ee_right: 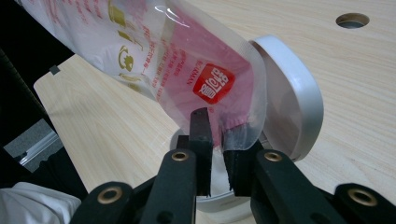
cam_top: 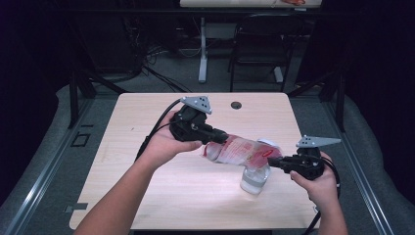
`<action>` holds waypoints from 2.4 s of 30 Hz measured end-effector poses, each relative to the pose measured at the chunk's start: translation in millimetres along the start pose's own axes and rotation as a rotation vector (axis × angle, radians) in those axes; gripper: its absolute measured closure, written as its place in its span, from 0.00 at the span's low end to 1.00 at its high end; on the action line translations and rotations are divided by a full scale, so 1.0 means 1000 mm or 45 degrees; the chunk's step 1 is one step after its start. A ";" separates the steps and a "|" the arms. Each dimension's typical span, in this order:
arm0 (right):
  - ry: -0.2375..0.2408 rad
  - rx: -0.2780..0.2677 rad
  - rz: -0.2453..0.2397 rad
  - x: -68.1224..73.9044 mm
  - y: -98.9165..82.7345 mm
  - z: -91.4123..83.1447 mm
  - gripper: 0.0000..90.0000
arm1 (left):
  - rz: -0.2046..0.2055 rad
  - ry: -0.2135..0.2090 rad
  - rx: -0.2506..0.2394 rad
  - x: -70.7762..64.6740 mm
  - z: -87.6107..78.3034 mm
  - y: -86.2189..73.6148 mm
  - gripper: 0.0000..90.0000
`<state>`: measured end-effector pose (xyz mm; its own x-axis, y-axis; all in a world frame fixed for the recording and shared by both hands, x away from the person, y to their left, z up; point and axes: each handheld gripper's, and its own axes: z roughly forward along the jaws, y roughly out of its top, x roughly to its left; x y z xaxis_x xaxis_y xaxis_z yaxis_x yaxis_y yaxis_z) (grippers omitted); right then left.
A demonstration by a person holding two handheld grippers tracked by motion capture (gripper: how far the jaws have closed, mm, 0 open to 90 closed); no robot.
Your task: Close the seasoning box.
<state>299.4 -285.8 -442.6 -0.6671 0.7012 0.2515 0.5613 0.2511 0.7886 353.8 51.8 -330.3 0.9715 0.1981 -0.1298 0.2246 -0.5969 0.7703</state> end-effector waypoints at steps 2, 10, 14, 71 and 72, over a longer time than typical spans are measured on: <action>-0.002 0.004 -0.004 0.000 0.000 0.000 0.92 | -0.001 0.003 0.003 0.000 0.000 0.000 0.94; 0.006 0.018 -0.020 0.004 0.001 -0.004 0.92 | -0.008 -0.003 -0.002 -0.001 0.000 0.000 0.94; 0.020 0.024 -0.030 0.005 0.001 -0.006 0.92 | -0.008 0.001 -0.005 0.000 -0.002 0.000 0.94; 0.033 -0.065 -0.018 0.009 0.004 0.000 0.94 | -0.061 0.023 -0.031 0.008 -0.012 -0.027 0.93; 0.031 -0.068 -0.021 0.009 0.004 0.000 0.94 | -0.064 0.026 -0.033 0.008 -0.013 -0.028 0.93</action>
<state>295.8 -278.4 -437.7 -0.6885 0.6804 0.2512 0.5233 0.2261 0.8216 354.7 80.0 -345.2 0.9573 0.2436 -0.1560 0.2708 -0.5652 0.7793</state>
